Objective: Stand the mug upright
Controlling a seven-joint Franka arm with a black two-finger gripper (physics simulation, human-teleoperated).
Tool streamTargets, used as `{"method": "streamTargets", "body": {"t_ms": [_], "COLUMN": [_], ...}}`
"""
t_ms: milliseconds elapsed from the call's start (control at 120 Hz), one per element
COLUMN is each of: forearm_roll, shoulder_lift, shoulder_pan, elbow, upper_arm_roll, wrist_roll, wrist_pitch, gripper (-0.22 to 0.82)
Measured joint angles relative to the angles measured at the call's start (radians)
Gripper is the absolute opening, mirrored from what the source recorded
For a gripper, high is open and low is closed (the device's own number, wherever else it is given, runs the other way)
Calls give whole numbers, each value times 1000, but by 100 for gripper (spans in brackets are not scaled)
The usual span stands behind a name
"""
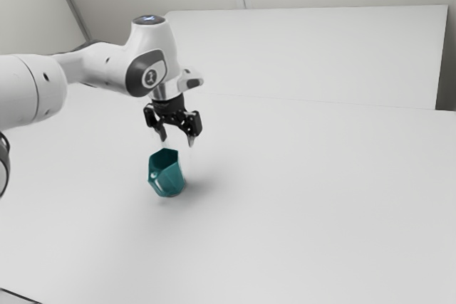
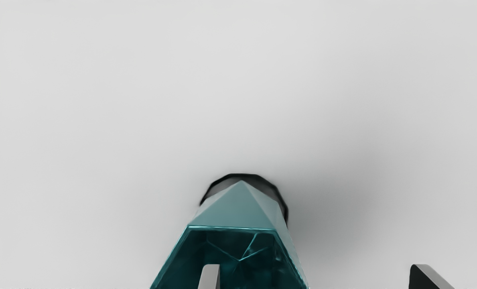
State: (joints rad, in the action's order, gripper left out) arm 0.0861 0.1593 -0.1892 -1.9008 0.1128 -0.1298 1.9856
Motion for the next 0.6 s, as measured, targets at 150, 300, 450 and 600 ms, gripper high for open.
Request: {"method": "streamTargets", "body": {"t_ms": [150, 300, 450, 600], "forearm_roll": [-44, -74, -82, -84], "shoulder_lift": [-9, -13, -26, -29], "shoulder_pan": [-1, 1, 2, 0], "elbow": [121, 228, 312, 399], "upper_arm_roll": [16, 29, 43, 45], "wrist_roll": [35, 86, 125, 154], "wrist_pitch": [-117, -219, -299, -380], "gripper": [55, 58, 59, 60]}}
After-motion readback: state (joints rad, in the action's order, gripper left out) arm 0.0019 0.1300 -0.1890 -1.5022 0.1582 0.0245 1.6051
